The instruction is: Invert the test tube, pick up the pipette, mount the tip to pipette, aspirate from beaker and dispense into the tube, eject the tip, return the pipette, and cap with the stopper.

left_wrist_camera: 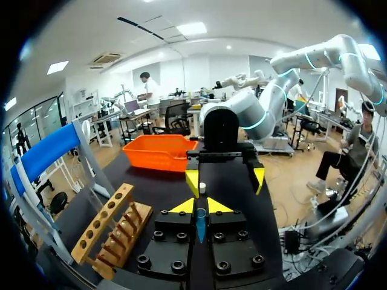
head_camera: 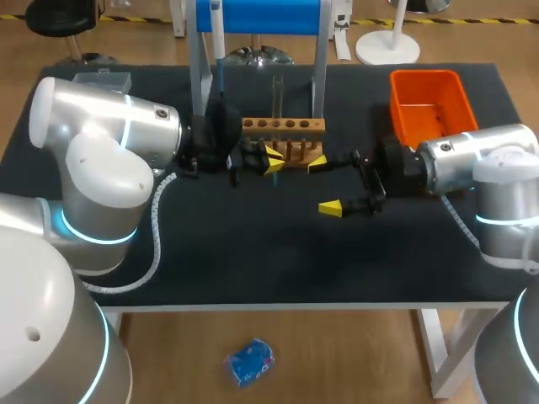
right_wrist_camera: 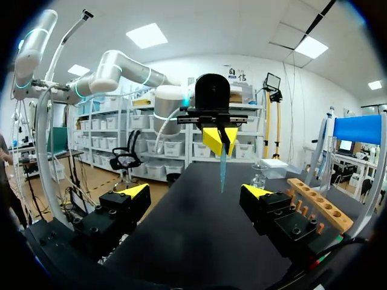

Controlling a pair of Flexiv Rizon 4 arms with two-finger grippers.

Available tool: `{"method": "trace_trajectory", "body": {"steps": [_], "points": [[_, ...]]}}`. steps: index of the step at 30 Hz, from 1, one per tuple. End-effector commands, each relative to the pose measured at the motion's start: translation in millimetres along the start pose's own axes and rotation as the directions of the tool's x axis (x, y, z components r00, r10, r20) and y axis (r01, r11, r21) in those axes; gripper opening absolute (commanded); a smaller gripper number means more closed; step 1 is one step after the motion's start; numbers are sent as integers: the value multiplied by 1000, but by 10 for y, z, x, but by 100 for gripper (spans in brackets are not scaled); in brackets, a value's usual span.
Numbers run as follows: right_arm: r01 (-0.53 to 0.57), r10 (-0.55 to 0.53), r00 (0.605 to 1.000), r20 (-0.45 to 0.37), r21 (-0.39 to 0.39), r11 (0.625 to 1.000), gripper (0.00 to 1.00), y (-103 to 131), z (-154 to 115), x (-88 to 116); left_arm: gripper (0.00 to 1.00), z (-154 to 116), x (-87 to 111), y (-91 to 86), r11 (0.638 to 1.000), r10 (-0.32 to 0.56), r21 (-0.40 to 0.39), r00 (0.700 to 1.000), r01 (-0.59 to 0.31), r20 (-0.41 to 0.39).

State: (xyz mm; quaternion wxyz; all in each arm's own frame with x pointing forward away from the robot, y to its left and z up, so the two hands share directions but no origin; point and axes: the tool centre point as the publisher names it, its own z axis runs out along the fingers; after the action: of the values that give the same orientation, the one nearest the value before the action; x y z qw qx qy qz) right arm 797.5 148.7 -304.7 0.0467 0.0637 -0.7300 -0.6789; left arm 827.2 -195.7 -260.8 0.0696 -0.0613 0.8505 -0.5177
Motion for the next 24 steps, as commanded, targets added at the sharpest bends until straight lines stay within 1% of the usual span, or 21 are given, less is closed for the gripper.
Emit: {"method": "trace_trajectory", "body": {"steps": [1, 8, 9, 15, 19, 24], "points": [[1, -1, 1000, 3, 1, 1000, 100, 3, -5, 12, 0, -16, 7, -16, 1000, -1, -7, 1000, 1, -2], [1, -1, 1000, 3, 1, 1000, 100, 3, -5, 12, 0, -16, 7, -16, 1000, -1, -7, 1000, 1, -2], [-3, 2, 1000, -9, -11, 1000, 100, -10, 3, 1, 0, -11, -6, -13, 1000, -4, -12, 1000, 4, -7], [-39, 39, 999, -9, -45, 998, 100, -101, 102, -132, 0, 95, -2, -11, 999, -19, -28, 999, 18, -40], [-61, 61, 998, -8, -69, 996, 100, -134, 155, -207, 0, 143, 4, -13, 999, -26, -31, 999, 25, -40], [-74, 74, 997, 2, -69, 995, 100, -136, 232, -248, 0, 211, 17, -9, 999, -36, -34, 998, 35, -54]]}}
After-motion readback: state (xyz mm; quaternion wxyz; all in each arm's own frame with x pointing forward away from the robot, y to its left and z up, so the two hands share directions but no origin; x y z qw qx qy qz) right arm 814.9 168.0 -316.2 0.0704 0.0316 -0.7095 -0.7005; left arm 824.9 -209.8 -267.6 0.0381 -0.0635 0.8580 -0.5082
